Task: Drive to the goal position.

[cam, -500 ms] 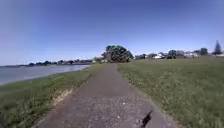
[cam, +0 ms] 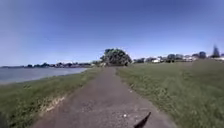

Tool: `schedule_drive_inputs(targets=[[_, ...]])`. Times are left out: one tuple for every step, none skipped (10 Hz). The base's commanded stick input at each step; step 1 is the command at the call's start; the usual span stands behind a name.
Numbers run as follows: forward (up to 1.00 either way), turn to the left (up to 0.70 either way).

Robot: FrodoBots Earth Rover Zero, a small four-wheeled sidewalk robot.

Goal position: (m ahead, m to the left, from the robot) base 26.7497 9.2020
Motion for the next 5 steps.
schedule_drive_inputs(targets=[[0.00,0.00],[0.00,0.28],[0.22,0.39],[0.70,0.26],[0.70,0.08]])
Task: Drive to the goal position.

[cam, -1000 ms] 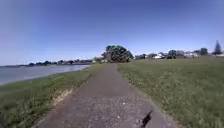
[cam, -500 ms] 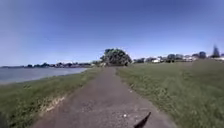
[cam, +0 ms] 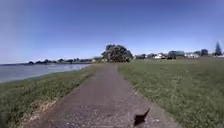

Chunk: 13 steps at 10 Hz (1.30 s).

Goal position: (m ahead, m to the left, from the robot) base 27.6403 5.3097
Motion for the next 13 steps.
schedule_drive_inputs(targets=[[0.70,0.00],[0.70,0.00],[0.70,0.00],[0.70,0.00],[0.70,0.00],[0.70,0.00],[0.70,0.00],[0.70,0.00],[0.70,0.00],[0.70,-0.11],[0.70,-0.27],[0.70,-0.27],[0.70,0.00]])
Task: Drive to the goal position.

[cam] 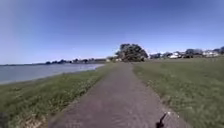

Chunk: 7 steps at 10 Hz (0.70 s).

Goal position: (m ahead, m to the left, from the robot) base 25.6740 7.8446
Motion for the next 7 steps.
schedule_drive_inputs(targets=[[0.70,0.00],[0.70,-0.08],[0.70,-0.22],[0.70,-0.17],[0.70,-0.02],[0.70,0.00],[0.70,0.00]])
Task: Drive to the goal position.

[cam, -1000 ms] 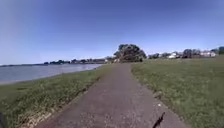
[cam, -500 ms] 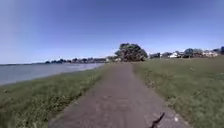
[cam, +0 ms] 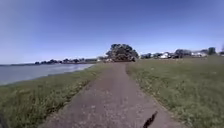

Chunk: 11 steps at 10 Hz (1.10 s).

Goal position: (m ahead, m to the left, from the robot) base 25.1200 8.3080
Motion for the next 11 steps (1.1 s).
schedule_drive_inputs(targets=[[0.70,0.00],[0.70,0.00],[0.70,0.00],[0.70,0.00],[0.70,0.00],[0.70,0.00],[0.70,0.00],[0.70,0.00],[0.70,0.12],[0.70,0.22],[0.70,0.03]])
